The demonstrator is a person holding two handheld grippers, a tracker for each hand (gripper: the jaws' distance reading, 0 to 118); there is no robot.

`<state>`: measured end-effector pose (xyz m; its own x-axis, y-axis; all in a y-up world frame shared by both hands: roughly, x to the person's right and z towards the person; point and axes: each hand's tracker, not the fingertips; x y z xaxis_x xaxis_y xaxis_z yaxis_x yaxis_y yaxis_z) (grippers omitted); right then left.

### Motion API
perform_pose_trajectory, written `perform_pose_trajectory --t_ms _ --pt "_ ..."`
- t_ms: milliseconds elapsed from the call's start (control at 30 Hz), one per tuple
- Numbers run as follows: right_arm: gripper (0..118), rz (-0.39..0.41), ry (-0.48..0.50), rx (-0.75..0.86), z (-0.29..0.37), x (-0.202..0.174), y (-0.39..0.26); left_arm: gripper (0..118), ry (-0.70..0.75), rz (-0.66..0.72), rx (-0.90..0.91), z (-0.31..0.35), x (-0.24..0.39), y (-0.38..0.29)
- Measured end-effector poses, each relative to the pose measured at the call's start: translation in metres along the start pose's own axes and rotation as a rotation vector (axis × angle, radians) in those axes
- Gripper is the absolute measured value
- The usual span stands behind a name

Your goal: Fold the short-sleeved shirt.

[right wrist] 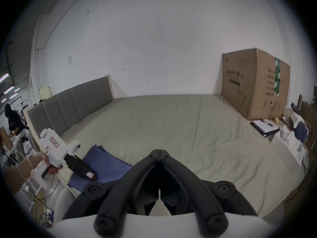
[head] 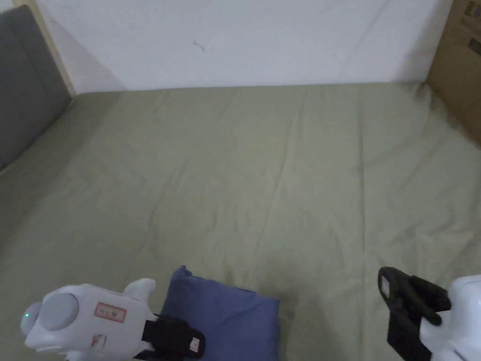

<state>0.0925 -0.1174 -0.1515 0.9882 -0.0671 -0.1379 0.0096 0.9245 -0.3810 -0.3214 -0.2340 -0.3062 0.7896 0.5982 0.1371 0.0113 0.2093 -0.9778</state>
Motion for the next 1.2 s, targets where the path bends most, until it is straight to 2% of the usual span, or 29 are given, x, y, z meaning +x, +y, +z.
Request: perform_pose_trajectory --t_ms 133,300,433,533,600,767,800,833,867,900,933,1067,1133,1167,1200 --pt "0 0.017 -0.073 0.127 0.013 -0.012 0.006 28 0.208 0.032 0.037 0.055 -0.049 0.016" --pt "0 0.012 -0.068 0.079 0.002 -0.019 0.008 28 0.37 0.076 0.038 0.108 -0.097 0.037" --pt "0 -0.036 -0.06 0.042 -0.005 -0.025 0.005 28 0.539 0.004 -0.019 0.132 -0.116 0.049" --pt "0 -0.005 -0.056 0.01 -0.009 -0.031 0.005 28 0.703 0.031 -0.081 0.14 -0.128 0.057" --pt "0 0.016 -0.057 -0.004 -0.01 -0.035 0.006 28 0.831 -0.006 -0.11 0.147 -0.137 0.059" --pt "0 0.037 -0.057 -0.026 -0.014 -0.037 0.007 29 0.988 0.084 -0.036 0.163 -0.168 0.056" --pt "0 0.032 -0.056 -0.03 -0.014 -0.037 0.008 39 1.051 0.08 -0.025 0.163 -0.168 0.053" --pt "0 0.023 -0.048 -0.033 -0.014 -0.036 0.008 56 1.073 0.046 0.01 0.161 -0.167 0.048" --pt "0 0.02 -0.045 -0.038 -0.015 -0.036 0.008 79 1.082 -0.002 0.003 0.16 -0.166 0.045" --pt "0 0.018 -0.041 -0.045 -0.017 -0.036 0.007 96 1.086 -0.005 0.003 0.159 -0.167 0.042" --pt "0 0.019 -0.034 -0.057 -0.019 -0.037 0.007 105 1.083 0.017 0.006 0.16 -0.165 0.04" --pt "0 0.013 -0.01 -0.079 -0.022 -0.039 0.005 105 1.02 0.105 0.196 0.175 -0.15 0.032" --pt "0 0.011 -0.004 -0.082 -0.022 -0.041 0.005 99 0.953 0.139 0.271 0.181 -0.133 0.027" --pt "0 0.013 0.002 -0.081 -0.022 -0.041 0.005 81 0.937 0.149 0.309 0.184 -0.127 0.026" --pt "0 0.016 0.006 -0.078 -0.02 -0.041 0.005 54 0.914 0.138 0.347 0.184 -0.113 0.022"
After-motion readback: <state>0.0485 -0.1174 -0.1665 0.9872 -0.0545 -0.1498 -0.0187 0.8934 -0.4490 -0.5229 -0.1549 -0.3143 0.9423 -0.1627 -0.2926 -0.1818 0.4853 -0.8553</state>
